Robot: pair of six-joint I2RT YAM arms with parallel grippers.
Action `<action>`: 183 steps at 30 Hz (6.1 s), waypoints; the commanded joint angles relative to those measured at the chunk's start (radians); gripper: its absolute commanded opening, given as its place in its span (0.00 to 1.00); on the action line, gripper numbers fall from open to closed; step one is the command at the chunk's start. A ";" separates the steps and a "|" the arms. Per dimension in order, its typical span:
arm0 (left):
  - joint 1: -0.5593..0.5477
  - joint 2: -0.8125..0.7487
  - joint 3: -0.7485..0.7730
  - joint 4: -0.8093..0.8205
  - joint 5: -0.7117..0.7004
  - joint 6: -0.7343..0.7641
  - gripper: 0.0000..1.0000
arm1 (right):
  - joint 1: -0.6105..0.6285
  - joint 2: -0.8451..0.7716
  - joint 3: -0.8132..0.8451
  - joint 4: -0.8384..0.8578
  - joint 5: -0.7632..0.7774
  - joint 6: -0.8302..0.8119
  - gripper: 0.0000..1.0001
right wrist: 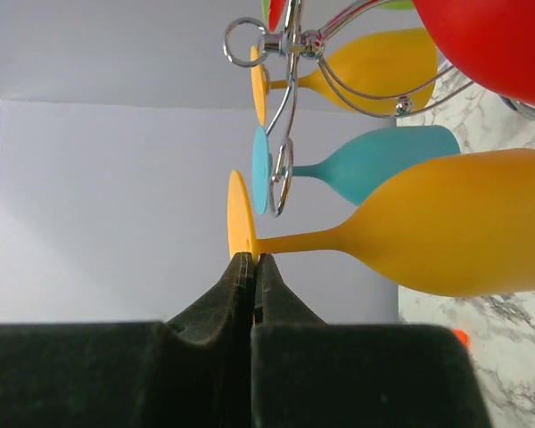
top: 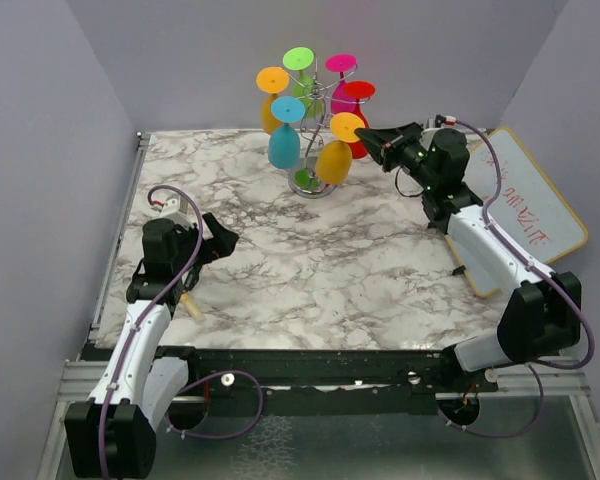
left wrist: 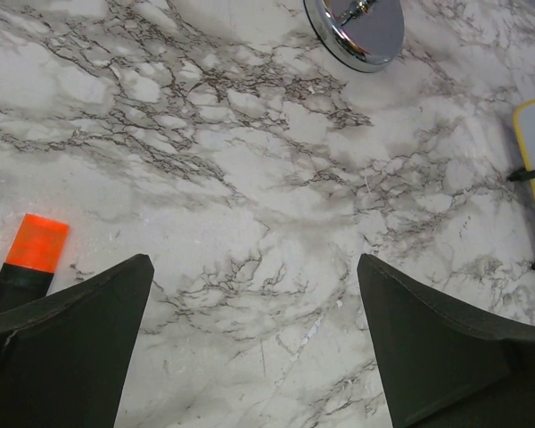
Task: Take the wine glass off the wine glass rack
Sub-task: Place the wine glass at the center of the board.
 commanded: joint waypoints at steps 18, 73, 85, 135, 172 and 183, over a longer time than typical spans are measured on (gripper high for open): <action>0.002 0.025 0.065 0.121 0.270 -0.128 0.99 | -0.004 -0.152 -0.345 0.096 -0.577 -0.457 0.00; -0.485 0.273 0.240 0.572 0.518 -0.299 0.08 | 0.093 -0.197 -0.054 -0.417 -0.753 -0.690 0.00; -0.519 0.298 0.252 0.624 0.483 -0.335 0.21 | 0.108 -0.212 -0.086 -0.377 -0.785 -0.711 0.01; -0.542 -0.292 -0.200 0.625 0.483 -0.030 0.00 | 0.106 -0.478 -0.249 -0.272 -0.386 -0.854 0.82; -0.653 -0.385 -0.301 0.769 0.717 0.212 0.00 | 0.106 -0.412 -0.178 -0.546 -0.696 -0.975 0.86; -0.652 -0.359 -0.276 0.769 0.753 0.258 0.00 | 0.107 -0.248 -0.005 -0.633 -0.733 -1.019 0.88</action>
